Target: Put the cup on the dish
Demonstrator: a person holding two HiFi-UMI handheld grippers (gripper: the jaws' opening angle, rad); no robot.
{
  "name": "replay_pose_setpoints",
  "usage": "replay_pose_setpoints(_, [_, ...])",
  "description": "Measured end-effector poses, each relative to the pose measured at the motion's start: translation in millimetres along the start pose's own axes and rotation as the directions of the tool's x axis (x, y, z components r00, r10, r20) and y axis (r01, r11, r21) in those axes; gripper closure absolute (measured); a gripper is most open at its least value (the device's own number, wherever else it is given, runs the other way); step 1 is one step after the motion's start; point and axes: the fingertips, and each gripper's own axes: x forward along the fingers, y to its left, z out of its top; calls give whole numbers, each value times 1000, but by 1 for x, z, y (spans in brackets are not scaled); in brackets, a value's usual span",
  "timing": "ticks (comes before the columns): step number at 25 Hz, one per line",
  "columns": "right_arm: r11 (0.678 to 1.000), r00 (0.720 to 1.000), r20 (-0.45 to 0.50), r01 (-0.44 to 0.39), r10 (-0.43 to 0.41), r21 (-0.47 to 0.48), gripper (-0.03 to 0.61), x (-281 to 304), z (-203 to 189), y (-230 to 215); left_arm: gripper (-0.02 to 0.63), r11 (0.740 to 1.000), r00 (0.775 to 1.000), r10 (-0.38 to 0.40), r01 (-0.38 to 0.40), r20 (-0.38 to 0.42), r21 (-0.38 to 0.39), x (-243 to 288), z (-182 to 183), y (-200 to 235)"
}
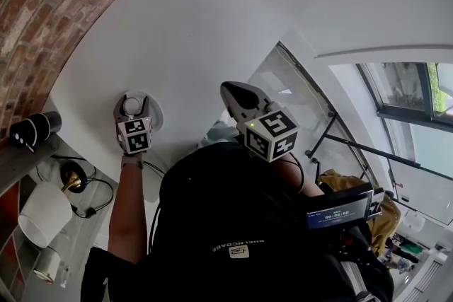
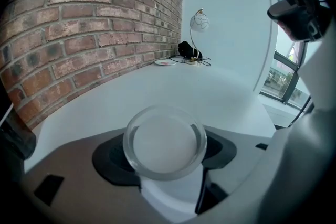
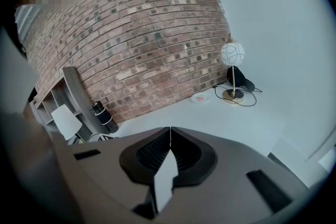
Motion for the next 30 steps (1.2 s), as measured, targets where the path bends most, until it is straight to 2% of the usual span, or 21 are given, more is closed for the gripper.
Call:
replay_pose_setpoints(2, [1000, 1000, 2, 0, 0, 3, 574, 0, 0, 0, 295, 1000, 1000, 11, -11, -1, 9, 0, -1, 1])
replay_pose_setpoints(9, [1000, 1000, 10, -6, 6, 5, 574, -3, 0, 0, 295, 999, 999, 32, -32, -12, 13, -5, -2, 3])
replay_pose_setpoints(17, [1000, 1000, 10, -28, 28, 7, 574, -10, -1, -1, 295, 998, 998, 62, -62, 24, -7, -22, 8, 3])
replay_pose_setpoints(21, [998, 998, 8, -56, 56, -3, 574, -13, -2, -2, 295, 996, 995, 91, -91, 35, 1, -33, 10, 0])
replay_pose_setpoints(30, [984, 985, -12, -175, 174, -42, 574, -8, -3, 11, 295, 976, 976, 214, -212, 46, -59, -70, 4, -4])
